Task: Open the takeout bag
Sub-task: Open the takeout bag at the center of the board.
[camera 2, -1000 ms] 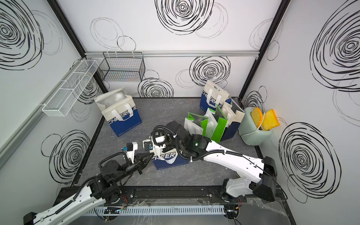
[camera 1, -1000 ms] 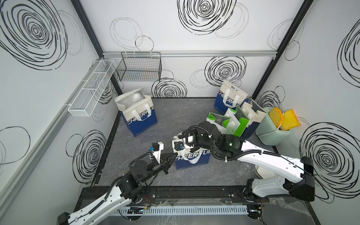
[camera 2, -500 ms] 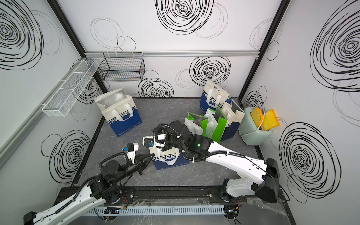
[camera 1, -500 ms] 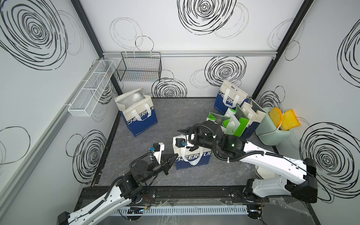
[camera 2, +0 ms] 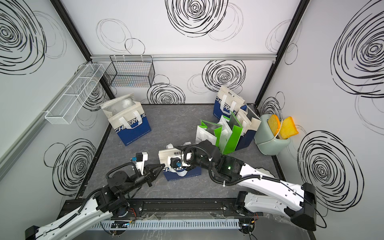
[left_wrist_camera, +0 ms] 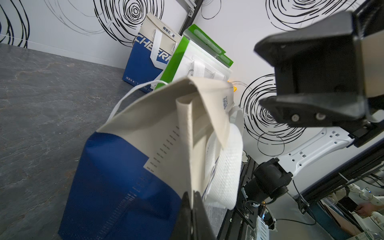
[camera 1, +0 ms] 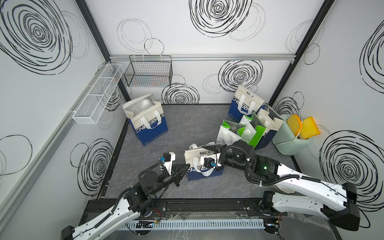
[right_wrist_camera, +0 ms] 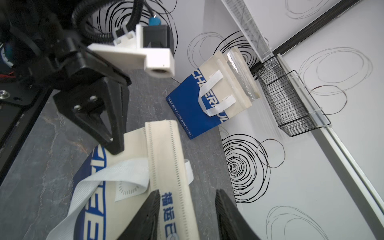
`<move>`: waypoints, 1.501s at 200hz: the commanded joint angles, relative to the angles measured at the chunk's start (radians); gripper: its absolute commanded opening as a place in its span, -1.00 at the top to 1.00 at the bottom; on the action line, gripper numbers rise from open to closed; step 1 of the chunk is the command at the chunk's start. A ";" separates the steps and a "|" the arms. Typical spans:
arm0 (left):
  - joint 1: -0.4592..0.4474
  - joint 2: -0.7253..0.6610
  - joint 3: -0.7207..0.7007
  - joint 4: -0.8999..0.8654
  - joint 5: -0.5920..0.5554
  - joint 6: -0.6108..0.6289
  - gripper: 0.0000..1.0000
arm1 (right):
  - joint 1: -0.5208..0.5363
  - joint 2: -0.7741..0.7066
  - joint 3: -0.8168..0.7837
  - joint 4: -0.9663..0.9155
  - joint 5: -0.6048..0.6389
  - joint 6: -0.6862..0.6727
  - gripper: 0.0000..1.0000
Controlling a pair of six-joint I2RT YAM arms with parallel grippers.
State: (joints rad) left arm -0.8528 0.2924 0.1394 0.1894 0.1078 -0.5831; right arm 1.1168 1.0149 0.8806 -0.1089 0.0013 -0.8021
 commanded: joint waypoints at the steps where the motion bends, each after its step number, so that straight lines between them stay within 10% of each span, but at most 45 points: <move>1: -0.006 -0.002 0.013 -0.025 0.011 0.005 1.00 | 0.034 -0.026 -0.062 0.099 0.053 -0.062 0.01; 202: -0.007 0.002 0.012 -0.025 0.006 0.005 1.00 | 0.103 0.087 -0.092 0.235 0.299 -0.272 0.02; 300: -0.008 -0.001 0.011 -0.026 0.005 0.003 1.00 | 0.117 0.090 -0.100 0.295 0.334 -0.292 0.64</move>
State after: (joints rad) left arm -0.8528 0.2916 0.1394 0.1898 0.1024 -0.5831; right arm 1.2297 1.1110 0.7830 0.1184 0.3088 -1.0809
